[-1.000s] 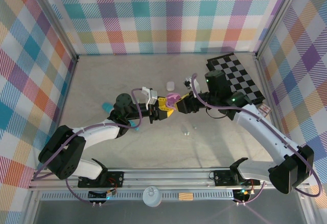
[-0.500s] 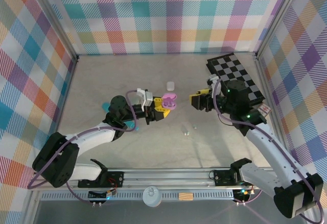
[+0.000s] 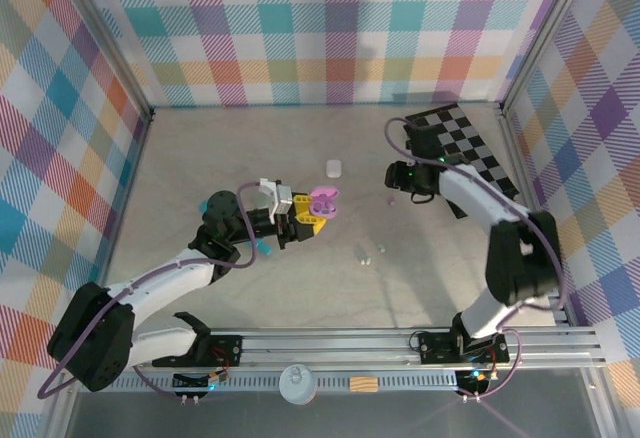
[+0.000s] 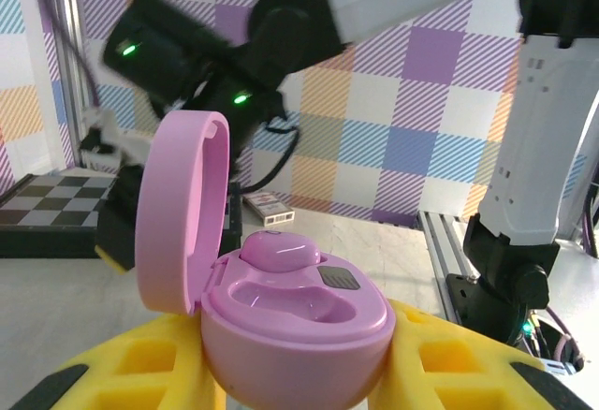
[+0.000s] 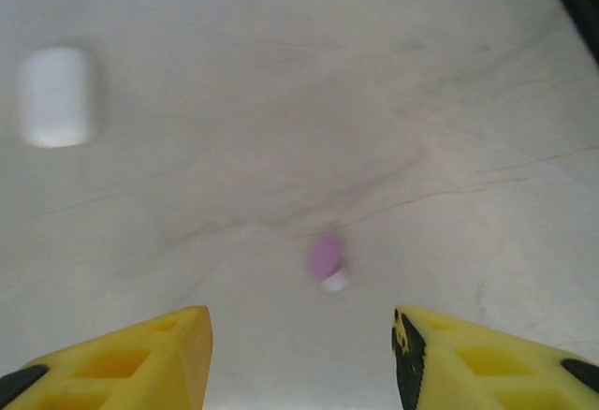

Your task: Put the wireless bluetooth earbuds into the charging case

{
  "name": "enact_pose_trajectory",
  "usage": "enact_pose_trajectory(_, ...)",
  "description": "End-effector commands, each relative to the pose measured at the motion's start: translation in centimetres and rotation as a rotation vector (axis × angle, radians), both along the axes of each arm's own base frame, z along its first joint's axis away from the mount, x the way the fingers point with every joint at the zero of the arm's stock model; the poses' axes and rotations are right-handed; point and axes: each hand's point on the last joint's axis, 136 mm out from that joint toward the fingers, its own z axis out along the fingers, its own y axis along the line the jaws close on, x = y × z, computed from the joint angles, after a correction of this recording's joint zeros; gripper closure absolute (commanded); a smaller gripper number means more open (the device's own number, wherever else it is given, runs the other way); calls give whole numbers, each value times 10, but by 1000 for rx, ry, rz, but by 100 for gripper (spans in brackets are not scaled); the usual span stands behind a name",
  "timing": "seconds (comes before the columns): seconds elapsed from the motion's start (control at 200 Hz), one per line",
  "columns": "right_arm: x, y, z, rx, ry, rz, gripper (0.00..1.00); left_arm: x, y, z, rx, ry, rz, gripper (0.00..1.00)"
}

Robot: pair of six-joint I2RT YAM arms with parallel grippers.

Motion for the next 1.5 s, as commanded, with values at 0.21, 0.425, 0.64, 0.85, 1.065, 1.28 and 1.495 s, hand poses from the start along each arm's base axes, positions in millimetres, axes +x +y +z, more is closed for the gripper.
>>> enact_pose_trajectory(0.21,7,-3,-62,-244,208,-91,63,-5,6,-4,31,-31,10,82)
enact_pose_trajectory(0.425,12,9,-78,-182,249,-96,67,-6,7,-5,42,-30,11,82)
enact_pose_trajectory(0.64,12,13,-84,-159,269,-93,71,-6,6,-4,44,-29,8,82)
enact_pose_trajectory(0.85,7,16,-86,-127,280,-102,74,-6,6,-3,45,-29,2,82)
enact_pose_trajectory(1.065,5,15,-89,-123,287,-105,79,-7,6,-2,44,-30,-1,82)
enact_pose_trajectory(1.28,5,14,-91,-122,292,-99,82,-7,7,-2,46,-28,3,82)
enact_pose_trajectory(1.495,5,14,-77,-100,252,-103,83,-7,7,-4,48,-28,7,82)
